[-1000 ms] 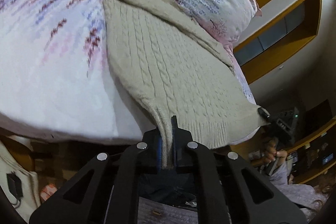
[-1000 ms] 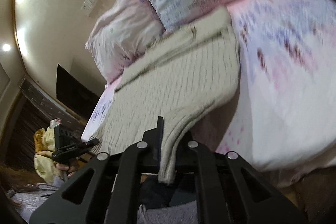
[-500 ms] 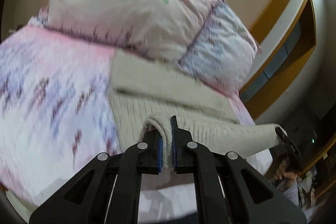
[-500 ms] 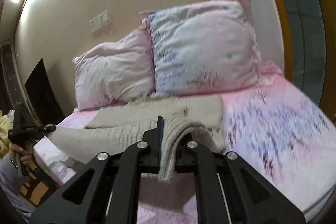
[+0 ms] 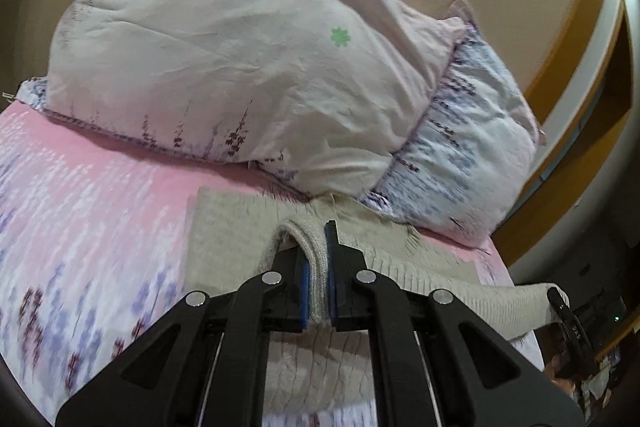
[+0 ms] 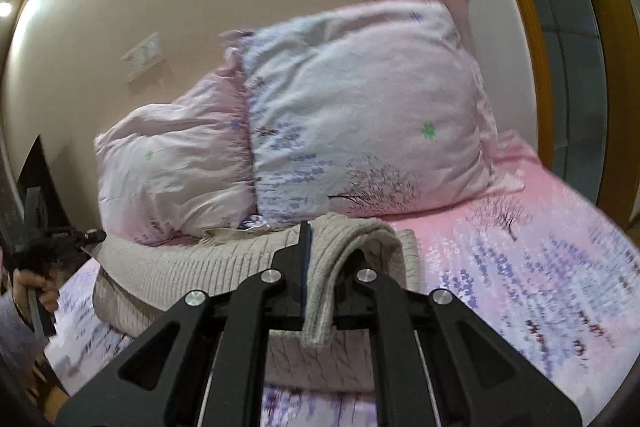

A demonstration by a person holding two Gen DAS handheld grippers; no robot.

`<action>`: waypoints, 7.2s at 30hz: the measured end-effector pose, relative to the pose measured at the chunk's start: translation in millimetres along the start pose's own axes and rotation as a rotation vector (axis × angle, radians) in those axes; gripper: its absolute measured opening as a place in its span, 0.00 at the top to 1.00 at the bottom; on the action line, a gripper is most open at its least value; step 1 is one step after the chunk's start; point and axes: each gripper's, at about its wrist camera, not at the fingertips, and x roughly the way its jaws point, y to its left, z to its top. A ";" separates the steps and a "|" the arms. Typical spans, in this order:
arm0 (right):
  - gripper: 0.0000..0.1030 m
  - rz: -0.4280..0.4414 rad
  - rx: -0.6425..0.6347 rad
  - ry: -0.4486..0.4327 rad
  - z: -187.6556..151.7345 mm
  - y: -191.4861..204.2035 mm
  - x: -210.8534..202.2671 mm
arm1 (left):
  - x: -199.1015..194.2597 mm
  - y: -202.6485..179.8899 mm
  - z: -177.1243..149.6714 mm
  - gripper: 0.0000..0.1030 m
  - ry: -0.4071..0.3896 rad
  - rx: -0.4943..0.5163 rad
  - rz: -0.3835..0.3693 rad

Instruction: Fold small clothes

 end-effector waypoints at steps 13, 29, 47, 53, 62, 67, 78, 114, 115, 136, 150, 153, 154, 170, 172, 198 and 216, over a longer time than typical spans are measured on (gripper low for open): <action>0.93 -0.068 0.222 0.194 -4.3 -40.5 104.0 | 83.8 27.6 7.3 0.94 0.088 -0.088 0.051; 0.58 -0.075 0.556 0.372 -11.3 -75.8 173.2 | 135.7 40.8 9.2 0.94 0.198 -0.167 0.108; 0.40 -0.113 0.415 0.286 5.2 -67.9 124.2 | 84.2 44.0 14.8 0.41 0.140 -0.132 0.002; 0.52 -0.140 0.367 0.353 -15.9 -81.2 85.6 | 55.2 61.0 -8.5 0.53 0.206 -0.096 0.022; 0.67 -0.126 0.293 0.444 -42.4 -72.1 72.0 | 42.5 60.8 -37.5 0.67 0.242 -0.031 0.026; 0.80 -0.151 0.229 0.443 -43.9 -64.1 68.4 | 45.7 53.4 -44.6 0.70 0.258 0.021 0.036; 0.86 -0.189 0.146 0.460 -44.9 -48.1 72.9 | 48.0 43.5 -52.6 0.73 0.270 0.081 0.054; 0.69 -0.235 0.169 0.518 -9.8 -58.5 143.6 | 33.7 0.3 -41.0 0.53 0.202 0.215 0.063; 0.76 -0.252 0.148 0.537 -13.4 -56.5 149.9 | 40.1 -1.5 -42.4 0.53 0.218 0.215 0.060; 0.40 -0.127 -0.142 0.470 -21.9 70.3 150.9 | 29.5 57.3 -19.5 0.39 0.187 0.023 0.094; 0.16 -0.160 -0.233 0.545 -63.7 116.4 179.4 | 58.7 73.6 -28.2 0.35 0.304 -0.075 0.035; 0.14 -0.172 -0.241 0.524 -67.6 117.5 179.8 | 62.1 68.2 -28.4 0.32 0.303 -0.052 0.042; 0.14 -0.174 -0.241 0.524 -67.3 117.0 180.3 | 63.1 66.7 -28.3 0.31 0.305 -0.046 0.046; 0.14 -0.163 -0.235 0.526 -66.3 116.1 180.3 | 74.9 66.7 -20.7 0.35 0.315 -0.031 0.121; 0.14 -0.163 -0.234 0.526 -66.1 116.2 180.1 | 75.1 72.5 -18.5 0.35 0.323 -0.043 0.100; 0.13 -0.158 -0.217 0.525 -64.8 116.6 180.3 | 83.2 36.3 -9.6 0.79 0.307 -0.230 -0.243; 0.13 0.028 -0.120 0.486 -47.6 75.7 133.4 | 142.3 -118.5 -33.4 0.80 0.363 -0.186 -0.560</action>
